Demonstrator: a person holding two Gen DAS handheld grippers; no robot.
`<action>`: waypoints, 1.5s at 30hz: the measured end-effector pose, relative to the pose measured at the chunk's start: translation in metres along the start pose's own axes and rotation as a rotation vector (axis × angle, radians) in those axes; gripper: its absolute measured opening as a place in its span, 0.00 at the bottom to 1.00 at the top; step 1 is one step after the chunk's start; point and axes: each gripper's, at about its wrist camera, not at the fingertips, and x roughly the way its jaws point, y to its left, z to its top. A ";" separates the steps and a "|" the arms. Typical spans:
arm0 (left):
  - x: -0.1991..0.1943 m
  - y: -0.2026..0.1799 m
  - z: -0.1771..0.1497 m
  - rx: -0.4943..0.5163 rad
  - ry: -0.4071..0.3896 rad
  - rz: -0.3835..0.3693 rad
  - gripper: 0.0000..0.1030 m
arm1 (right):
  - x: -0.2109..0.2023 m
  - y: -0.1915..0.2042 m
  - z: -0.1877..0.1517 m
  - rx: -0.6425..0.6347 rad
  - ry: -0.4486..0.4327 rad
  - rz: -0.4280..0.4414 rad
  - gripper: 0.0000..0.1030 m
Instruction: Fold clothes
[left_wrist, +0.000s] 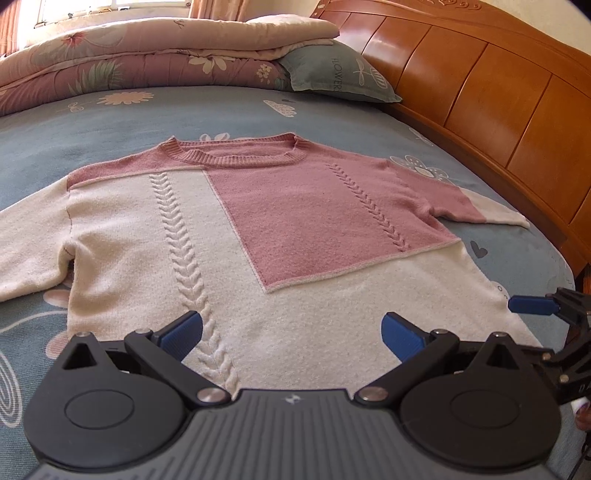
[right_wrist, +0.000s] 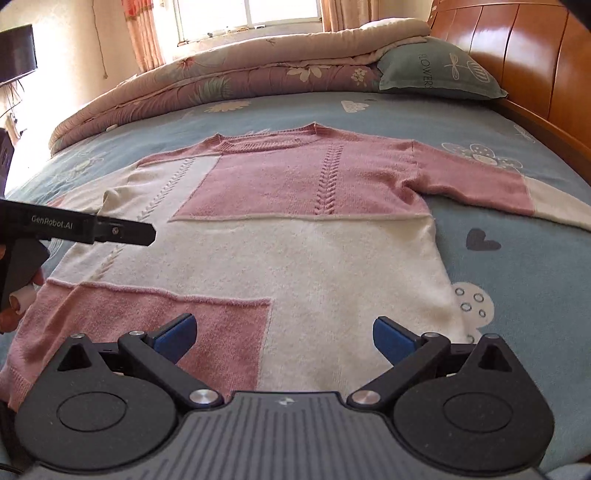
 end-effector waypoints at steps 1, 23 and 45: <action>-0.002 0.003 0.002 -0.011 -0.009 -0.003 0.99 | 0.006 -0.006 0.012 -0.018 -0.025 -0.019 1.00; 0.004 0.022 0.007 -0.057 0.001 0.024 0.99 | 0.072 -0.048 0.057 0.071 0.006 0.061 1.00; 0.002 -0.003 -0.005 0.015 0.022 -0.007 0.99 | -0.024 -0.010 -0.053 0.116 0.137 0.032 1.00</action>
